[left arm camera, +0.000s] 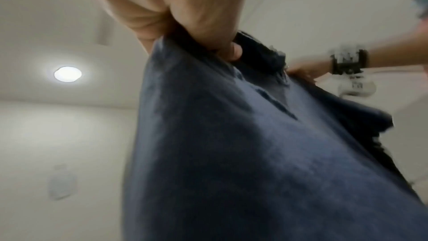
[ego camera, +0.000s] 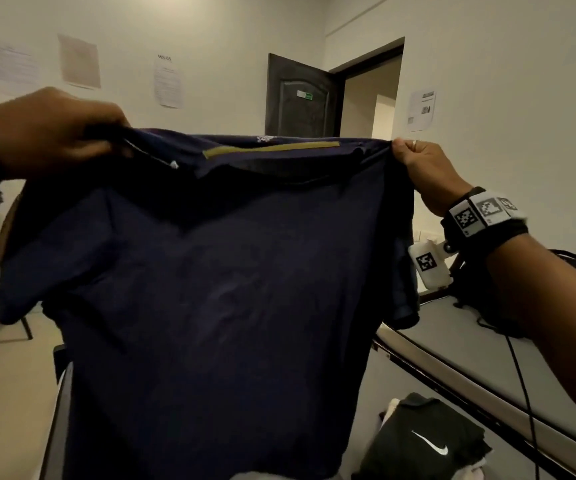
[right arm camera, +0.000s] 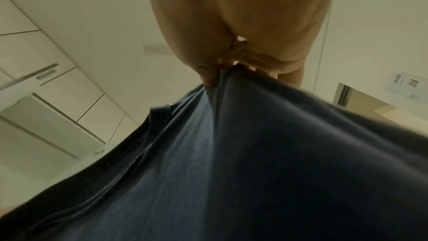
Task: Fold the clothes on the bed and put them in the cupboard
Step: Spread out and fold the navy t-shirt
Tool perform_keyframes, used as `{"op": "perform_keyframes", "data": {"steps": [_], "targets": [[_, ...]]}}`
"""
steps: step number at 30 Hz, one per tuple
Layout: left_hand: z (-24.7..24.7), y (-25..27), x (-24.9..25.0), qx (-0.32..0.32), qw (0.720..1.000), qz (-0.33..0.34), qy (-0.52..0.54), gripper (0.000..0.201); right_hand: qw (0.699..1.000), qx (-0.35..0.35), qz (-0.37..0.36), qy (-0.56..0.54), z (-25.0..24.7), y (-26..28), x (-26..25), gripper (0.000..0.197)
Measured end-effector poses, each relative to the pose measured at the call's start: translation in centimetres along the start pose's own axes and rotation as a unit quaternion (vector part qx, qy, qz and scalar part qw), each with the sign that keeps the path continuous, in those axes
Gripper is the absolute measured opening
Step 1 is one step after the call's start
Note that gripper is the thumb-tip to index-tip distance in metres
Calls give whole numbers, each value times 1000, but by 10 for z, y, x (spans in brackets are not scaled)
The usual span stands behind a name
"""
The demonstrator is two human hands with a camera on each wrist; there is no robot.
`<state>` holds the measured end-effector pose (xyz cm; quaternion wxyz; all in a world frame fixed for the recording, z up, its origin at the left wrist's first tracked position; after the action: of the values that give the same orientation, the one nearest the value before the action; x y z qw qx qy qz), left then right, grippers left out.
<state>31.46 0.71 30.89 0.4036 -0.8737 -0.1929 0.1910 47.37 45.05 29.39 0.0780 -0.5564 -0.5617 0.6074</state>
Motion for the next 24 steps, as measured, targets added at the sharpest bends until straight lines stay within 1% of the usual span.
{"op": "perform_keyframes", "data": {"steps": [1, 3, 4, 5, 6, 7, 9, 11, 12, 13, 14, 15, 16, 17, 19, 20, 21, 23, 24], "targets": [[-2, -2, -14, 17, 999, -7, 42, 28, 1000, 3, 2, 4, -2, 1, 2, 33], [3, -1, -45, 9, 996, -37, 75, 29, 1000, 4, 4, 14, -3, 4, 5, 34], [4, 1, -51, 8, 996, -41, 79, 31, 1000, 1, 5, 20, -2, 5, 5, 34], [6, 1, -55, 20, 995, -28, 94, 27, 1000, -1, 4, 23, -1, 5, 5, 33], [4, 2, -57, 33, 993, -34, 112, 22, 1000, -1, 4, 25, 0, 5, 6, 32], [1, 0, -59, 60, 988, -50, 131, 25, 1000, -2, 2, 26, 0, 5, 5, 32], [1, -2, -68, 80, 976, -137, 146, 27, 999, -2, 0, 33, 0, 6, 3, 33], [9, -1, -73, 59, 961, -192, 192, 31, 999, -4, 1, 44, 0, 6, 2, 33], [13, 2, -72, 36, 960, -199, 193, 34, 999, -7, 1, 50, 0, 7, 2, 33], [18, 0, -72, 21, 946, -212, 243, 37, 998, -11, 0, 56, 2, 8, 2, 33], [19, 0, -71, 12, 937, -224, 266, 39, 998, -17, -1, 64, 4, 9, 3, 33], [21, -3, -75, 5, 935, -237, 264, 38, 997, -25, -5, 74, 6, 10, 3, 33], [17, -4, -77, 2, 946, -229, 230, 35, 996, -32, -10, 85, 8, 11, 4, 34], [13, -4, -79, 13, 947, -228, 226, 31, 995, -38, -18, 92, 9, 12, 3, 34], [3, -2, -82, 37, 959, -216, 179, 27, 992, -38, -48, 110, 8, 14, -5, 33], [-1, -2, -85, 37, 964, -220, 147, 26, 990, -36, -65, 123, 7, 14, -12, 33], [1, -4, -95, 16, 972, -207, 112, 26, 986, -42, -78, 142, 8, 15, -17, 33], [21, -7, -121, -74, 979, -189, 32, 26, 975, -77, -89, 186, 12, 18, -22, 37], [21, -7, -116, -97, 980, -171, 7, 20, 972, -90, -93, 197, 13, 20, -23, 39]]}}
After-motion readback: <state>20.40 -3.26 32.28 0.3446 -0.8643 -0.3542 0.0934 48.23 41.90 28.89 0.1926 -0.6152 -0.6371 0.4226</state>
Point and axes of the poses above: each hand's wrist, its own y-axis away from the middle knuckle, its own z-axis out of the palm, x = y × z, the point moved 9 cm from there along -y, towards the middle knuckle, and after that the axes turned 7 degrees about -z, right-handed, at the moved point
